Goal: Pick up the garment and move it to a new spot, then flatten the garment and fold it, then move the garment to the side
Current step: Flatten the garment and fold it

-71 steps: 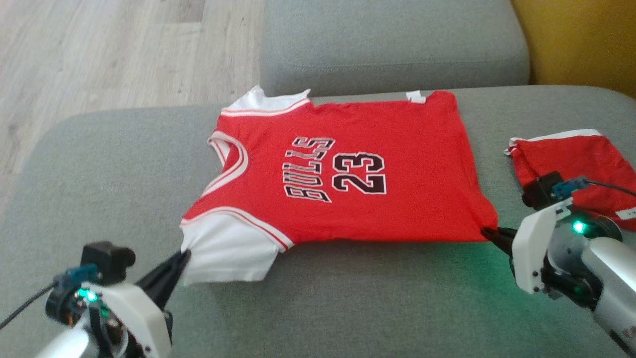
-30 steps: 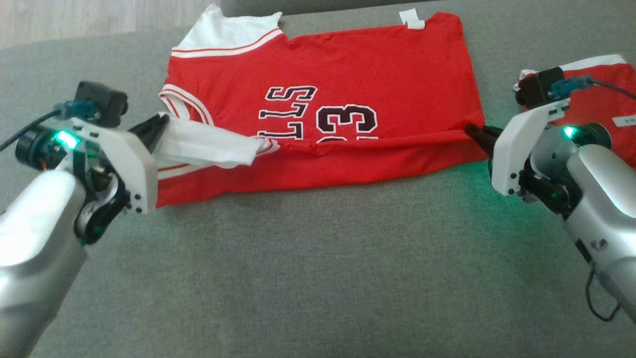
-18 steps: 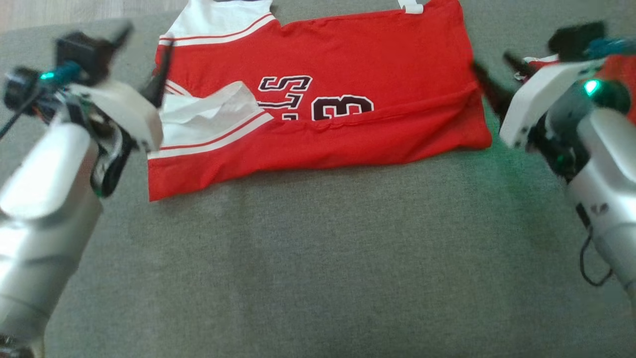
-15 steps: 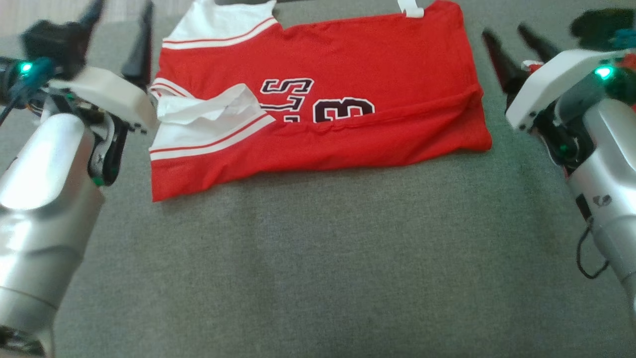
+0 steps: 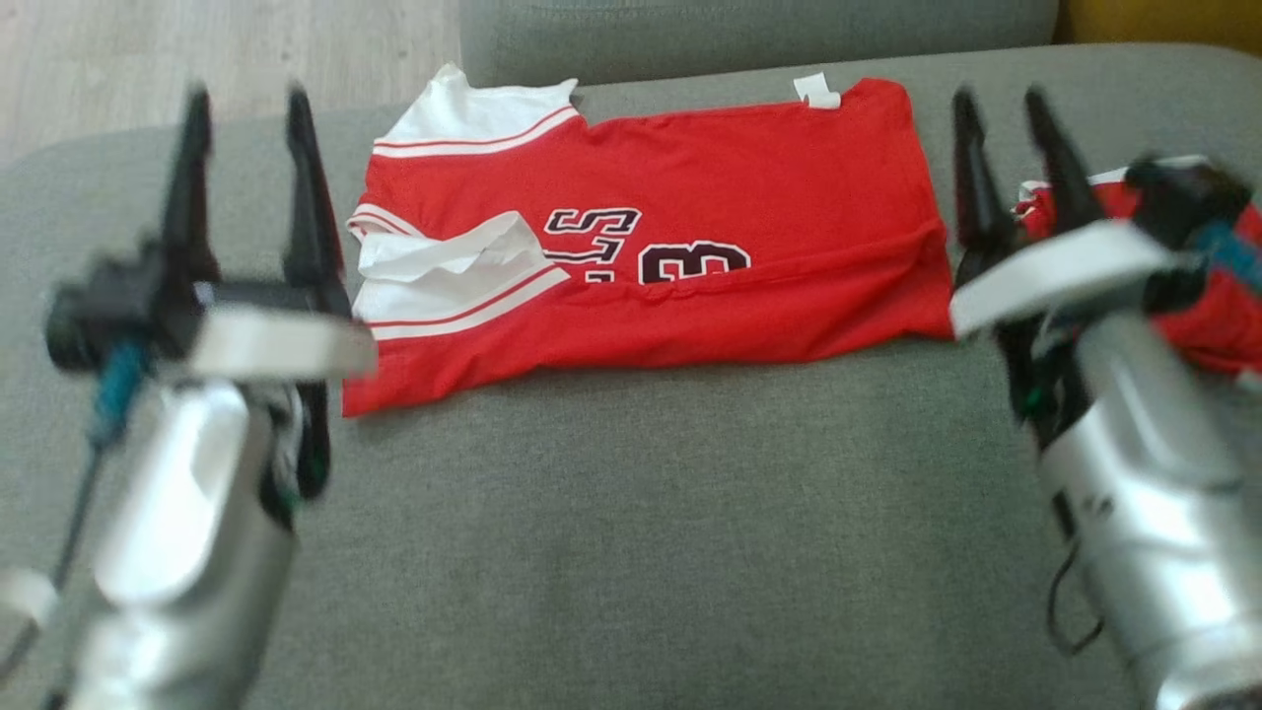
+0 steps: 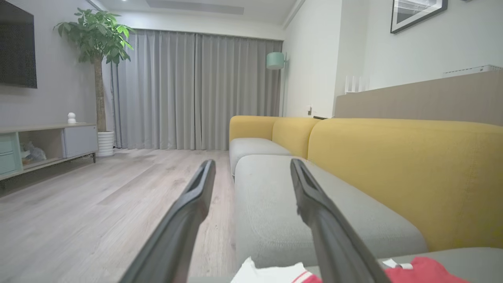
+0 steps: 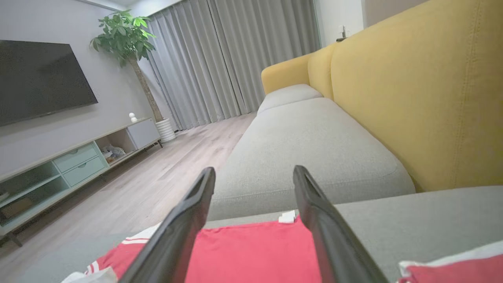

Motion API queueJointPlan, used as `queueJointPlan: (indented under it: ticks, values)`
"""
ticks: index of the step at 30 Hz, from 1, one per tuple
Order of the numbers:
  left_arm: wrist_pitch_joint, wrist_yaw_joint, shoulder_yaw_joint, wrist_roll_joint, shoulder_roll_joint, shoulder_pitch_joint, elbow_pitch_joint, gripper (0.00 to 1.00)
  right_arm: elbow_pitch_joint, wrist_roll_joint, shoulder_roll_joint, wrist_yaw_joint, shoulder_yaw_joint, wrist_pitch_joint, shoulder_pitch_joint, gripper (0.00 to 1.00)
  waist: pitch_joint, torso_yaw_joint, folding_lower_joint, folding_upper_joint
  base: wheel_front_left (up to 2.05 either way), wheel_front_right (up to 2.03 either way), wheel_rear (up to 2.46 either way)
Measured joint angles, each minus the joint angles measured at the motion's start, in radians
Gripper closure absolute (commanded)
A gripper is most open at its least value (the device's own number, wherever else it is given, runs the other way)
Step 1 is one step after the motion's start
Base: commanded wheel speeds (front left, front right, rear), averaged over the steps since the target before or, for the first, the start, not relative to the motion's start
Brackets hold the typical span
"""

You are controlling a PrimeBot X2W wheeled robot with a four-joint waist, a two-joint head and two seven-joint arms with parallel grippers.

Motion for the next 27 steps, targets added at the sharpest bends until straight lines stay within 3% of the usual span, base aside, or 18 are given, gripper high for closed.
queueJointPlan:
  ticks: [8, 15, 20, 27]
  values:
    - [0.0, 0.008, 0.097, 0.121, -0.079, 0.221, -0.102, 0.0, -0.181, -0.217, 0.106, 0.0, -0.201, -0.003, 0.29, 0.0, -0.03, -0.004, 0.0, 0.0, 0.0, 0.0, 0.0]
    - [0.0, 0.007, 0.155, 0.204, -0.111, 0.373, -0.107, 0.0, -0.245, -0.296, 0.132, 0.0, -0.198, -0.003, 0.434, 0.0, -0.041, -0.027, 0.0, 0.0, 0.0, 0.0, 0.0]
    - [0.0, -0.029, 0.2, 0.23, -0.137, 0.388, -0.111, 0.0, -0.293, -0.278, 0.132, 0.0, -0.192, -0.003, 0.437, 0.0, -0.024, -0.031, 0.0002, 0.0, 0.0, 0.0, 0.0]
    - [0.0, -0.066, 0.227, 0.232, -0.143, 0.325, 0.052, 0.0, -0.332, -0.249, 0.132, 0.0, -0.176, -0.003, 0.425, 0.0, 0.031, -0.046, 0.0002, 0.0, 0.0, 0.0, 0.0]
